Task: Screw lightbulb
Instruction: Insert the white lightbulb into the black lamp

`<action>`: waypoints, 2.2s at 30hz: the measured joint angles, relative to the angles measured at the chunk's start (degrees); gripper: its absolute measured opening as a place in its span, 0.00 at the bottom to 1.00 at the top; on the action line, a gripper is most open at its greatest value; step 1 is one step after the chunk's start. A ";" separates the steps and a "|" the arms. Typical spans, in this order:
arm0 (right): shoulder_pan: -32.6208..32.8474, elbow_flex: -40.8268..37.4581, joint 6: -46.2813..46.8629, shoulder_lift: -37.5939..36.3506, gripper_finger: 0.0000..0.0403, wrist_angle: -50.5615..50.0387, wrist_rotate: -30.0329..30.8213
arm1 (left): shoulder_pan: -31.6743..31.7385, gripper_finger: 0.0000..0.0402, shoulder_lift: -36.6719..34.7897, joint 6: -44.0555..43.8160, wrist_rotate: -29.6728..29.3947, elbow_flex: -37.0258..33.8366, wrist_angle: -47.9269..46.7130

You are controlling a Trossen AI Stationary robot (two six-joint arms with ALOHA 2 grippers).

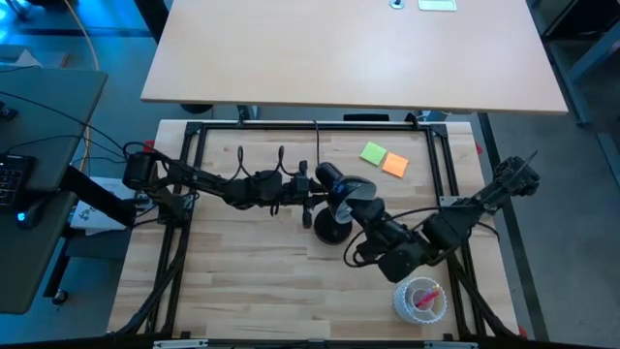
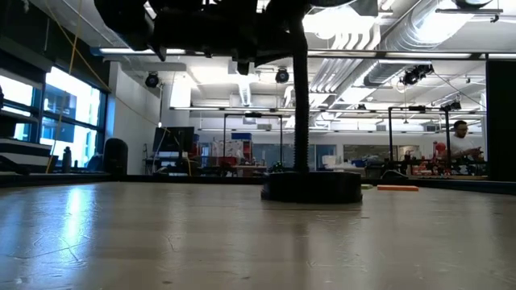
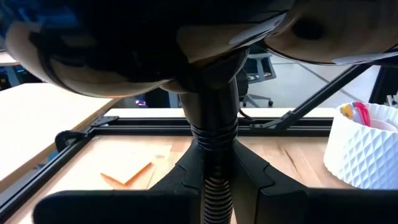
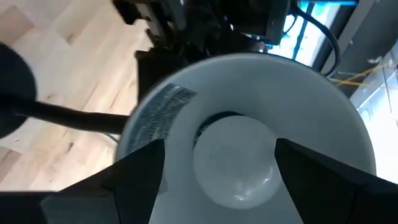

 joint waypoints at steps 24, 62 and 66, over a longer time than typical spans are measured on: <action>-5.46 0.02 40.03 0.02 0.61 14.40 3.62 | -2.36 0.09 -0.02 4.36 -6.70 0.09 -1.06; -4.30 0.00 -6.27 -3.09 0.70 -0.80 -1.38 | -2.69 0.09 -0.02 4.63 -7.15 0.09 -1.59; -5.06 0.00 -9.82 -2.30 0.70 2.06 -3.09 | -2.67 0.09 -0.02 4.59 -7.18 0.07 -1.60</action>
